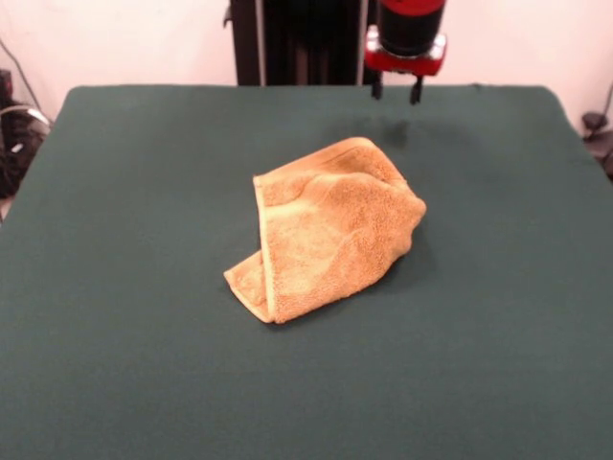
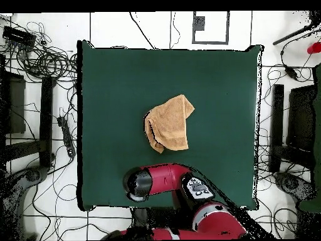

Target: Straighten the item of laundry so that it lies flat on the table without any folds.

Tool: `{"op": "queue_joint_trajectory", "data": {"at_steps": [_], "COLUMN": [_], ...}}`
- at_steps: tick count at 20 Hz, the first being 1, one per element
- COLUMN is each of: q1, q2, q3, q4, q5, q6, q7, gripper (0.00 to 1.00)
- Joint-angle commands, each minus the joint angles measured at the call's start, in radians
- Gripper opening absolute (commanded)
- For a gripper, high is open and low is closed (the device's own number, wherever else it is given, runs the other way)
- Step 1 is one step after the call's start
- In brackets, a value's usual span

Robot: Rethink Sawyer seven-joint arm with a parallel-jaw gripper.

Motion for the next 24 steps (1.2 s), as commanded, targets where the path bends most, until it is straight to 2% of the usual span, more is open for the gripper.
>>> {"op": "queue_joint_trajectory", "data": {"at_steps": [1, 5, 11, 19, 24], "q1": [0.08, 0.032, 0.087, 0.076, 0.05], "q2": [-0.041, -0.004, 0.031, 0.058, 0.078], "q3": [-0.06, -0.019, -0.058, -0.046, -0.03], "q4": [0.027, -0.021, -0.144, -0.283, -0.36], "q5": [-0.115, -0.079, -0.039, 0.004, 0.005], "q6": [-0.231, -0.226, -0.123, 0.043, 0.089], "q7": [0.105, 0.093, 0.087, 0.045, 0.028], "gripper": [1.0, 1.0, 1.0, 1.0, 1.0]}}
